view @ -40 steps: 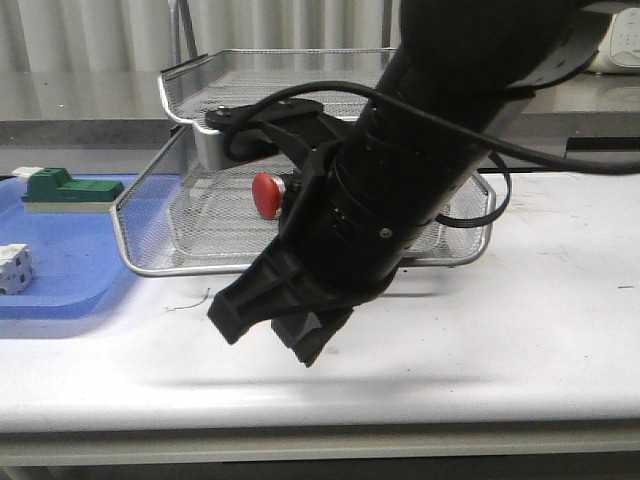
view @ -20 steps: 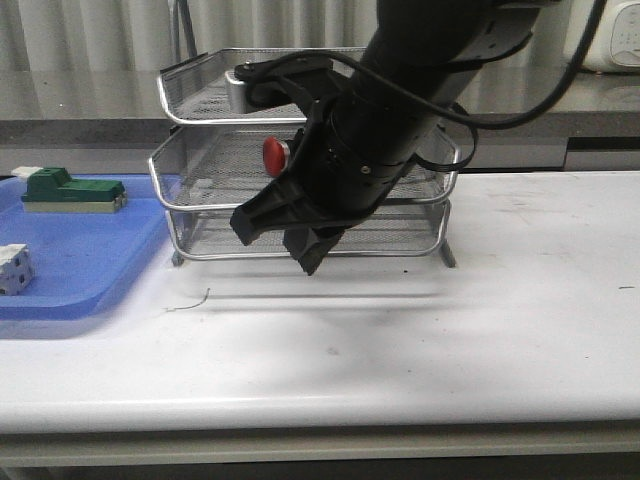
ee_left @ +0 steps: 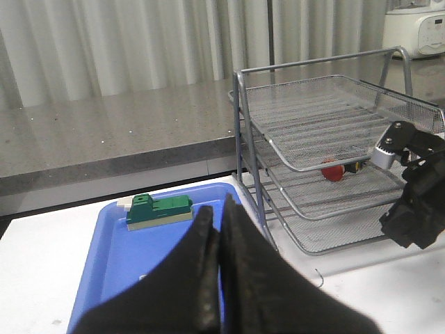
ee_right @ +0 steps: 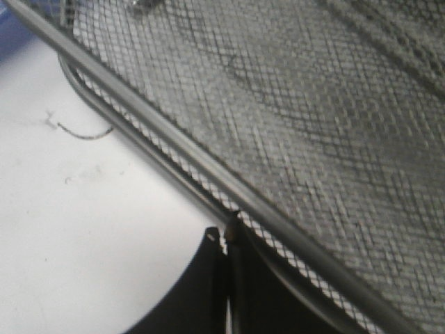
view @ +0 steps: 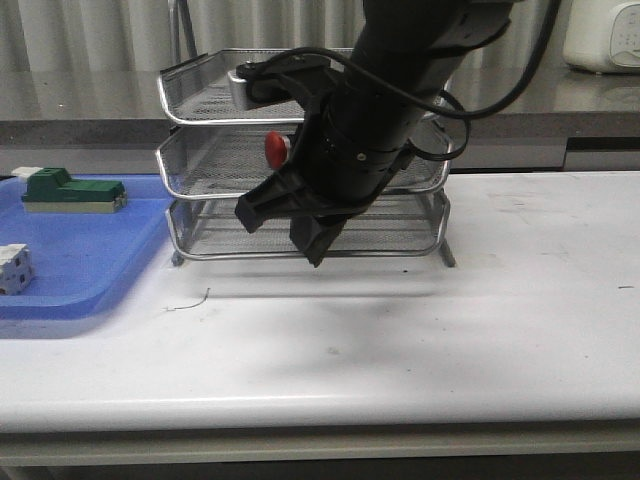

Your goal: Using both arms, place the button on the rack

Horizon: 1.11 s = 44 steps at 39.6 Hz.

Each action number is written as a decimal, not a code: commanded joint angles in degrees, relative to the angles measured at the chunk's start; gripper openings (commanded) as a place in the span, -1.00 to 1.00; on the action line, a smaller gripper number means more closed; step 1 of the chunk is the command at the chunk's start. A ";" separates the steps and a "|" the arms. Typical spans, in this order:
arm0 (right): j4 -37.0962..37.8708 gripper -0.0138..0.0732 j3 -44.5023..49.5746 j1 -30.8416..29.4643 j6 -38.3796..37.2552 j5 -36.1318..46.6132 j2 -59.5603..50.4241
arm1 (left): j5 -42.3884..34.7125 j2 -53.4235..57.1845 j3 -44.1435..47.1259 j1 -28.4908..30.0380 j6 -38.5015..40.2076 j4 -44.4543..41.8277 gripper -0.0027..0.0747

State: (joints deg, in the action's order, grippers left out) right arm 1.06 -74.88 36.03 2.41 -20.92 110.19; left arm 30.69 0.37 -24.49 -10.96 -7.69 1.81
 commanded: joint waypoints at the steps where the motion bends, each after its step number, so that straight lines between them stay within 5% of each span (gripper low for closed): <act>1: -0.73 -0.82 -1.95 0.36 0.20 -2.27 -5.83 | -4.86 0.19 -1.32 0.20 0.55 0.61 -0.98; 9: -1.91 -0.82 -1.95 -1.10 0.20 -10.90 -11.50 | -4.86 0.19 -1.32 0.20 0.55 0.61 -0.98; 17: -2.04 -0.82 -1.02 -8.66 0.11 -15.32 -17.96 | -4.86 0.19 -1.32 0.20 0.55 0.61 -0.98; 33: -2.14 -0.82 18.78 -29.11 -2.01 -9.48 -39.02 | -4.86 0.19 -1.32 0.20 0.55 0.61 -0.98; 44: -1.72 -0.82 32.89 -30.28 -1.76 -2.36 -58.43 | -4.86 0.19 -1.32 0.20 0.55 0.61 -0.98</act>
State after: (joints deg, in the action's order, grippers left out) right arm -0.89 -44.39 6.09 0.38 -29.37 57.64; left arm 30.69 0.37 -24.49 -10.96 -7.69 1.81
